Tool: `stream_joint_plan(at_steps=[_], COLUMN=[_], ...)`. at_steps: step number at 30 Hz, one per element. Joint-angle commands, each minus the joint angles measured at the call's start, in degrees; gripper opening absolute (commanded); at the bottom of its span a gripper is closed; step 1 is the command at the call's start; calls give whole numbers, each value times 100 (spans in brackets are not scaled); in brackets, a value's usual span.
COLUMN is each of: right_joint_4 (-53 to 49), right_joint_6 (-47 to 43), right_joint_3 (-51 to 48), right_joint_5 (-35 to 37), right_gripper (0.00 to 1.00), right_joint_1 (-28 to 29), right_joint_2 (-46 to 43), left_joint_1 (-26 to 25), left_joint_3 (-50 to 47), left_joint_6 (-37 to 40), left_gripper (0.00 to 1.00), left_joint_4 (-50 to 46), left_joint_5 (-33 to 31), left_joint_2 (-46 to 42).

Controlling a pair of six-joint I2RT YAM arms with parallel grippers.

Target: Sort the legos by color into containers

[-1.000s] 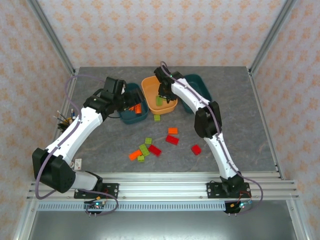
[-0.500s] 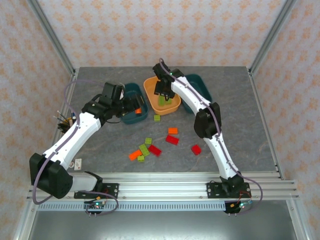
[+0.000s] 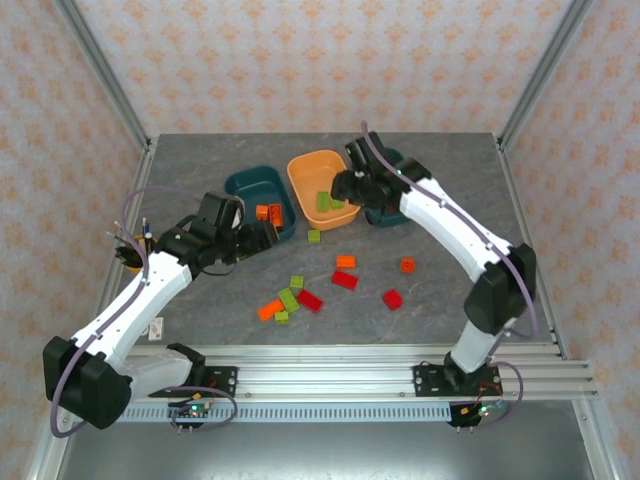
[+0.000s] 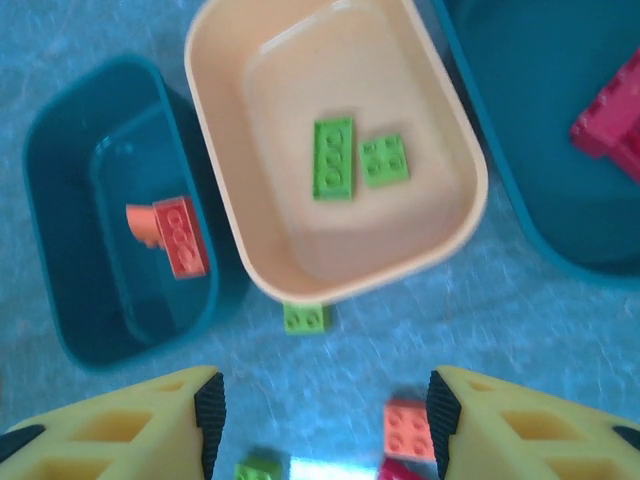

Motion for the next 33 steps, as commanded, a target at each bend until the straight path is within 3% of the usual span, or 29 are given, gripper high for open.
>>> stream_joint_plan(at_steps=[1, 9, 14, 18, 21, 28, 33], right_joint_4=[922, 2184, 2060, 2136, 2047, 1994, 1969], right_joint_6=[-365, -1068, -938, -816, -769, -726, -735], right_joint_3=[-1018, -3248, -3537, -3622, -3588, -3673, -3684], right_joint_5=[-625, -837, -845, -924, -995, -1060, -1130], right_gripper=[57, 61, 61, 61, 61, 61, 61], right_joint_1=[59, 748, 849, 897, 898, 899, 898], right_joint_2=[-690, -2202, -2363, -2339, -2260, -2302, -2302], left_joint_1=[-137, -765, -1270, -1339, -1338, -1478, -1973], left_joint_3=[-284, -1077, -1355, -1770, -1975, -2469, -2282], left_joint_6=[-295, -1011, -902, -1355, -2343, -5782, -7947], left_gripper=[75, 69, 65, 67, 71, 71, 75], left_joint_4=[-691, -630, -1047, -985, -1023, -478, -190], left_joint_5=[-381, -550, -819, -783, -982, -1342, -1791], left_joint_2=[-156, -306, -256, -462, -768, -1383, -1008])
